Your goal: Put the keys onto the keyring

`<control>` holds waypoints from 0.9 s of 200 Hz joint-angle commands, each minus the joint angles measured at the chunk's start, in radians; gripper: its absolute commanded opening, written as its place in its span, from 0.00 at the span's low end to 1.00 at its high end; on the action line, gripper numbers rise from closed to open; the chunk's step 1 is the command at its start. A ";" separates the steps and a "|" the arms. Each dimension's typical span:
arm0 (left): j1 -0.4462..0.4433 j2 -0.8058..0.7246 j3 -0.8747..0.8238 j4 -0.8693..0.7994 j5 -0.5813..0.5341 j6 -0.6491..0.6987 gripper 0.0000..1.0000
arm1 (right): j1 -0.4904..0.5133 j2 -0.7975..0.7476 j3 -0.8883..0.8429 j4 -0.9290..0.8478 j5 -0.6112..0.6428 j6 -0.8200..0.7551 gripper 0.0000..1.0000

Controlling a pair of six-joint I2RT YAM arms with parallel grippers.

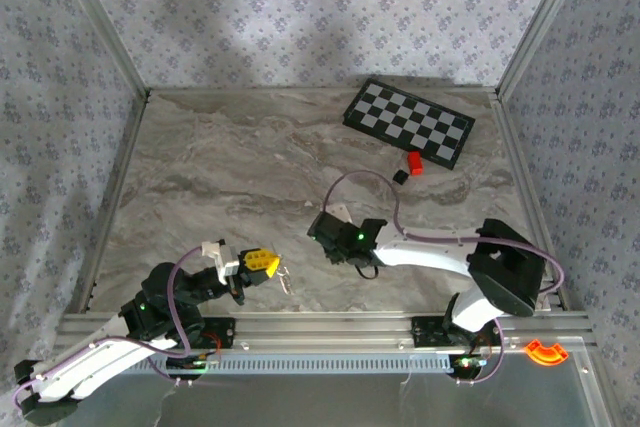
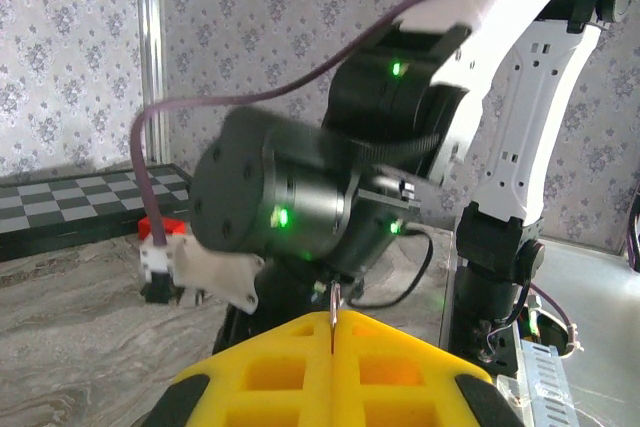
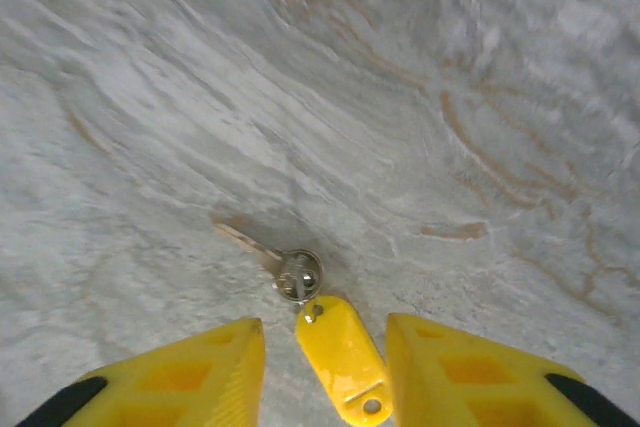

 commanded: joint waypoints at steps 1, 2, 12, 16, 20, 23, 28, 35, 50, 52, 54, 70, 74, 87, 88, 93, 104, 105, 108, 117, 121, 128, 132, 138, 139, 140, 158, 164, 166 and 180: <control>0.003 -0.018 0.015 0.053 0.009 -0.010 0.00 | -0.055 -0.025 0.108 -0.201 -0.072 -0.051 0.43; 0.003 -0.018 0.015 0.053 0.010 -0.010 0.00 | -0.059 -0.023 0.112 -0.210 -0.079 -0.052 0.44; 0.002 -0.018 0.017 0.050 0.011 -0.010 0.00 | -0.091 0.001 0.171 -0.292 -0.136 -0.066 0.45; 0.003 -0.020 0.017 0.050 0.013 -0.009 0.00 | -0.104 0.018 0.197 -0.328 -0.157 -0.074 0.45; 0.003 -0.021 0.017 0.049 0.013 -0.010 0.00 | -0.114 0.035 0.226 -0.360 -0.171 -0.081 0.45; 0.003 -0.021 0.018 0.048 0.013 -0.010 0.00 | -0.119 0.049 0.250 -0.390 -0.180 -0.089 0.46; 0.003 -0.024 0.018 0.046 0.015 -0.010 0.00 | -0.127 0.070 0.300 -0.433 -0.192 -0.104 0.46; 0.003 -0.027 0.018 0.043 0.014 -0.010 0.00 | -0.134 0.111 0.357 -0.500 -0.207 -0.131 0.46; 0.003 -0.032 0.019 0.040 0.016 -0.009 0.00 | -0.151 0.206 0.472 -0.613 -0.246 -0.188 0.46; 0.002 -0.032 0.020 0.039 0.017 -0.009 0.00 | -0.153 0.219 0.488 -0.624 -0.252 -0.196 0.46; 0.003 -0.031 0.021 0.039 0.020 -0.008 0.00 | -0.154 0.233 0.502 -0.636 -0.258 -0.203 0.46; 0.003 -0.034 0.023 0.037 0.023 -0.009 0.00 | -0.165 0.340 0.604 -0.715 -0.305 -0.269 0.44; 0.002 -0.034 0.024 0.035 0.026 -0.009 0.00 | -0.168 0.365 0.631 -0.731 -0.315 -0.285 0.44; 0.002 -0.033 0.026 0.032 0.028 -0.008 0.00 | -0.176 0.436 0.699 -0.772 -0.344 -0.329 0.43; 0.002 -0.033 0.026 0.032 0.028 -0.008 0.00 | -0.177 0.441 0.704 -0.774 -0.346 -0.332 0.43; 0.001 -0.034 0.027 0.033 0.028 -0.008 0.00 | -0.180 0.465 0.724 -0.789 -0.361 -0.349 0.42; 0.001 -0.034 0.027 0.032 0.028 -0.007 0.00 | -0.188 0.514 0.772 -0.818 -0.380 -0.391 0.42; 0.001 -0.034 0.027 0.033 0.030 -0.007 0.00 | -0.189 0.518 0.775 -0.821 -0.381 -0.392 0.42; 0.001 -0.034 0.027 0.031 0.030 -0.007 0.00 | -0.191 0.530 0.787 -0.828 -0.384 -0.398 0.42; 0.001 -0.034 0.027 0.032 0.030 -0.008 0.00 | -0.196 0.562 0.817 -0.849 -0.391 -0.414 0.42; 0.001 -0.034 0.027 0.031 0.030 -0.007 0.00 | -0.198 0.576 0.828 -0.857 -0.393 -0.421 0.42; 0.002 -0.034 0.028 0.033 0.030 -0.007 0.00 | -0.199 0.597 0.845 -0.869 -0.399 -0.431 0.41; 0.001 -0.034 0.027 0.032 0.030 -0.007 0.00 | -0.202 0.608 0.853 -0.874 -0.403 -0.436 0.41; 0.001 -0.034 0.027 0.035 0.030 -0.007 0.00 | -0.203 0.622 0.861 -0.881 -0.413 -0.441 0.41; 0.001 -0.034 0.027 0.035 0.031 -0.007 0.00 | -0.203 0.623 0.863 -0.882 -0.413 -0.443 0.41; 0.001 -0.034 0.027 0.034 0.031 -0.008 0.00 | -0.203 0.626 0.864 -0.883 -0.413 -0.443 0.41; 0.001 -0.034 0.025 0.036 0.031 -0.008 0.00 | -0.202 0.656 0.871 -0.894 -0.425 -0.459 0.41; 0.001 -0.034 0.025 0.037 0.030 -0.008 0.00 | -0.205 0.664 0.871 -0.896 -0.426 -0.463 0.41; 0.001 -0.034 0.025 0.036 0.028 -0.008 0.00 | -0.205 0.667 0.869 -0.896 -0.426 -0.464 0.41; 0.001 -0.034 0.025 0.036 0.027 -0.009 0.00 | -0.204 0.681 0.864 -0.892 -0.422 -0.470 0.41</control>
